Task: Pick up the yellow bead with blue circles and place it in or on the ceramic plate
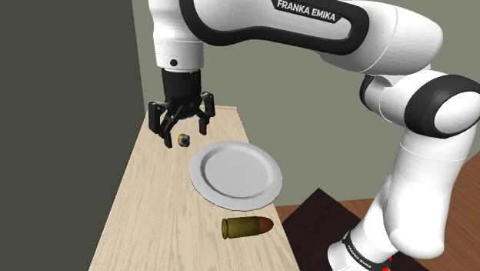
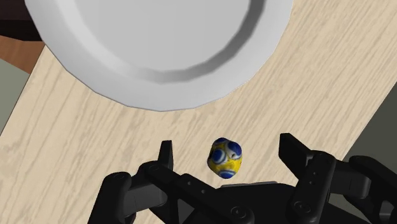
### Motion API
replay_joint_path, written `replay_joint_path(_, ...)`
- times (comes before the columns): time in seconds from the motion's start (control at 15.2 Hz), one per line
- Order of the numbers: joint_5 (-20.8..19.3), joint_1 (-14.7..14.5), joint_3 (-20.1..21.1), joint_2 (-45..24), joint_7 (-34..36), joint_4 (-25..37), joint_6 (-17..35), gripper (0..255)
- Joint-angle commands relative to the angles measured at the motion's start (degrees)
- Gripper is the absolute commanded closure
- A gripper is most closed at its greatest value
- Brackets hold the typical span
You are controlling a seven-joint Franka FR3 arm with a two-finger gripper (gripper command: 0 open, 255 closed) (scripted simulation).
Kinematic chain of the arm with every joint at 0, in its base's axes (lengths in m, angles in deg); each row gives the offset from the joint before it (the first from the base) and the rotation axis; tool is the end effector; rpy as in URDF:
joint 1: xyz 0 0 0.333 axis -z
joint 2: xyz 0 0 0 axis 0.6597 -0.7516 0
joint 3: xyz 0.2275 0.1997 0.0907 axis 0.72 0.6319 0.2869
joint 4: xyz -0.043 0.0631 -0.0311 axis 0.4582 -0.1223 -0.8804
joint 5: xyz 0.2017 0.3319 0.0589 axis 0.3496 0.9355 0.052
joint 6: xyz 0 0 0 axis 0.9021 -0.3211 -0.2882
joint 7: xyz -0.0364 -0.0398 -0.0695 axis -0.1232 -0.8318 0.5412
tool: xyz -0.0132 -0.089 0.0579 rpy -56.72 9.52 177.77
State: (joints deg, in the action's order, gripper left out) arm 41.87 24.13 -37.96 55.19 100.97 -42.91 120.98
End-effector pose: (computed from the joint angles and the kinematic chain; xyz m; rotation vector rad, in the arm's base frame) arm 0.4751 0.4096 0.5778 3.1241 0.0735 -0.2291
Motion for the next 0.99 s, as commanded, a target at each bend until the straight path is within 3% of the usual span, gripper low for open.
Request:
replay_joint_path(0.0, 0.0, 0.0, 0.0, 0.0, 0.0, 0.0, 0.0, 255)
replay_joint_path(0.59, 0.0, 0.0, 0.0, 0.0, 0.0, 0.0, 0.0, 255)
replay_joint_path(0.92, -0.8, -1.1, 0.1, -1.7, 0.6, 6.4, -4.7, 255)
